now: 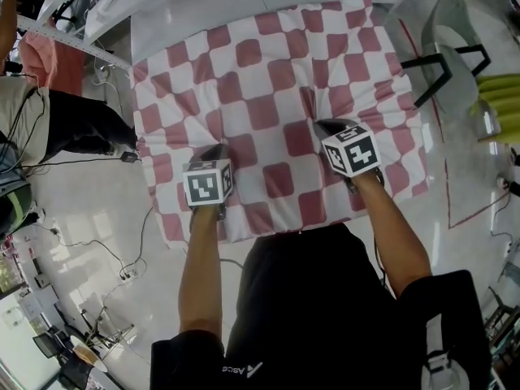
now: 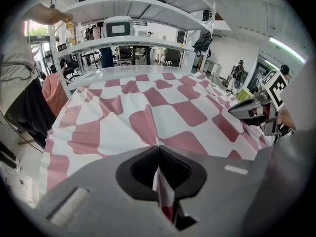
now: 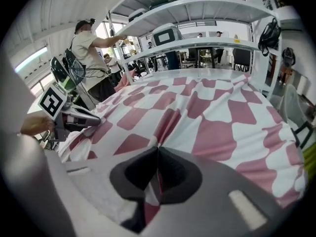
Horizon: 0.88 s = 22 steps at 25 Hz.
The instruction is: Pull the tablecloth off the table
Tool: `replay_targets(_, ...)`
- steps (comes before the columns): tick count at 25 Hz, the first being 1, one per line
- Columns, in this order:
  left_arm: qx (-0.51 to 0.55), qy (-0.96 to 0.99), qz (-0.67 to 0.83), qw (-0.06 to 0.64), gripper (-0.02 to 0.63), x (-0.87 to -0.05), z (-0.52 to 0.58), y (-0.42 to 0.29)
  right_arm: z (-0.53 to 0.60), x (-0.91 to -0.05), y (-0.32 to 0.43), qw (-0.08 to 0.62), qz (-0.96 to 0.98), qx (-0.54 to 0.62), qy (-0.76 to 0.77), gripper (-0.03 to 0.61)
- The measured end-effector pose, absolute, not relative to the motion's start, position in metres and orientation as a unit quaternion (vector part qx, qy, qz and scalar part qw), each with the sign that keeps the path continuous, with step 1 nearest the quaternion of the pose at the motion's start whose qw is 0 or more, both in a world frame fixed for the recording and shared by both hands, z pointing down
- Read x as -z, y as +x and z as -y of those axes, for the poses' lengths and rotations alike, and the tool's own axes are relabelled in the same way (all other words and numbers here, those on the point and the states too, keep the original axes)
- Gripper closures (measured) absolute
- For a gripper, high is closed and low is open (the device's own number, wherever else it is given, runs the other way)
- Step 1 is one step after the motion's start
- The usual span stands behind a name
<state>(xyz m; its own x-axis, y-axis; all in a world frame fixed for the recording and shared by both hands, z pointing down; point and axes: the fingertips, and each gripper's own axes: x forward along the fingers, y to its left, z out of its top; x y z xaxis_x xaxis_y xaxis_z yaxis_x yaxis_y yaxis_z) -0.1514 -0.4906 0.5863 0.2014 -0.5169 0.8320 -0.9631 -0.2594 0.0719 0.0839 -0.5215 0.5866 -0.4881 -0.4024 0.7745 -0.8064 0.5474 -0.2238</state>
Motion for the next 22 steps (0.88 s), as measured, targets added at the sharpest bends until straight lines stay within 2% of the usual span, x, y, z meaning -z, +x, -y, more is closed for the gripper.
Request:
replay_targets(14,-0.191,0.778,0.522,0.291,0.603,-0.517,0.412,-0.099,0.422,-0.519,0.086,0.154,0.895,-0.342,0.241,0.572)
replay_targets(22,-0.069,0.82,0.513,0.243,0.603,-0.469,0.319,-0.089,0.326,-0.485,0.087,0.072,0.927,-0.312,0.196,0.573)
